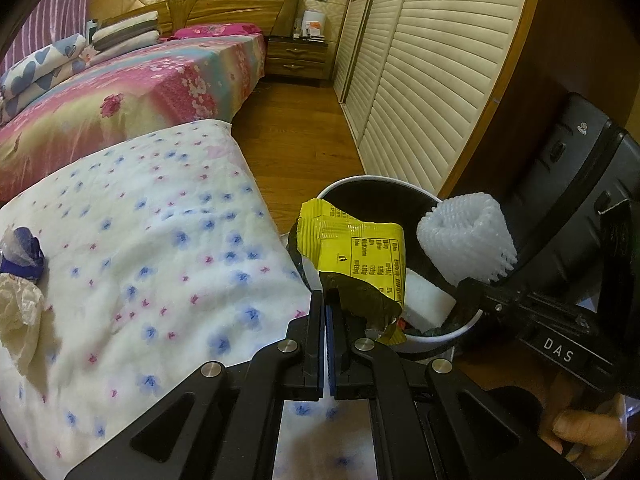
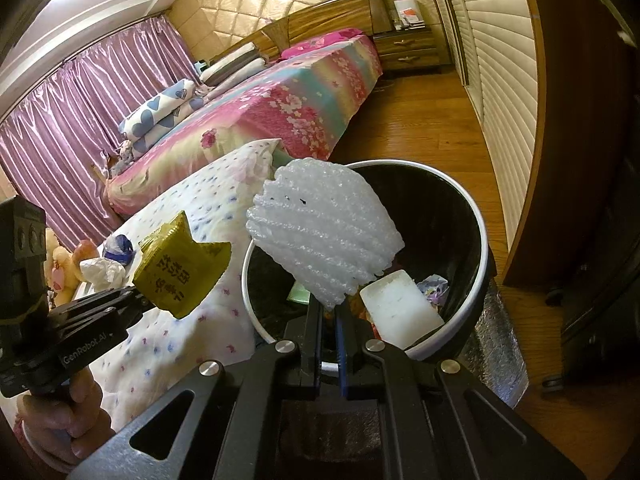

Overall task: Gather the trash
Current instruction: 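Carry the yellow packet and foam net over the black bin and lower them, then open both tools to drop the packet and foam net into the bin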

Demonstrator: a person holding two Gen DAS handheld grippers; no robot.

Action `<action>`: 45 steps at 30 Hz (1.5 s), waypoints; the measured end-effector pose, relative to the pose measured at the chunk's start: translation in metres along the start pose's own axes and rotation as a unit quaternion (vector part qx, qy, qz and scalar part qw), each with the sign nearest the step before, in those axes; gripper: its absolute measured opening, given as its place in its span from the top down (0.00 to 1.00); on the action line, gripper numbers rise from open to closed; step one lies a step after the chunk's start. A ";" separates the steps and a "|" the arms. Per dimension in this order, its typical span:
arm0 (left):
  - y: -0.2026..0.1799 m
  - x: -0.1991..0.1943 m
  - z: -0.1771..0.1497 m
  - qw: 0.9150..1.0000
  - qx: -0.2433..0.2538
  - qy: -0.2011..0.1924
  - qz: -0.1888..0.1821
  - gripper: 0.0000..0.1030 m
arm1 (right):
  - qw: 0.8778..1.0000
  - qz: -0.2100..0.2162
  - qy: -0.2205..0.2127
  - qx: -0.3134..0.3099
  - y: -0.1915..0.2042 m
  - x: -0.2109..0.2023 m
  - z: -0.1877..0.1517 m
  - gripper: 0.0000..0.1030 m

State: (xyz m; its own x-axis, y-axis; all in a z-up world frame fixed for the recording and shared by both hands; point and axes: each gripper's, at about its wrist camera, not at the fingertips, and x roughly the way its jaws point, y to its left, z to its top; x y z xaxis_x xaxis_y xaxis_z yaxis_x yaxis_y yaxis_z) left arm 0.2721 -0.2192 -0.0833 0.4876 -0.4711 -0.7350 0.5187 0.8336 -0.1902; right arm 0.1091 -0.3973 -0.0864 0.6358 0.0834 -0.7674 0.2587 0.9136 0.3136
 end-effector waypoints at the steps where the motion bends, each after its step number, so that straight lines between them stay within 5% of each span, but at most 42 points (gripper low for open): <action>1: -0.001 0.001 0.001 1.000 0.001 0.000 0.000 1.00 | 1.000 0.000 0.000 0.000 -0.001 0.000 0.000 0.95; 45: -0.028 0.054 0.028 0.999 0.029 0.031 0.002 1.00 | 0.999 -0.009 0.018 0.039 -0.038 0.015 0.022 0.95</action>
State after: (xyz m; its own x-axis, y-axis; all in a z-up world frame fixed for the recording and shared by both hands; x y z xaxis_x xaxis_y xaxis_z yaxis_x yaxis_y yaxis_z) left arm 0.3038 -0.2763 -0.0998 0.4461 -0.4473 -0.7752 0.5581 0.8161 -0.1498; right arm 0.1248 -0.4396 -0.0971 0.6048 0.0828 -0.7921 0.3271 0.8810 0.3418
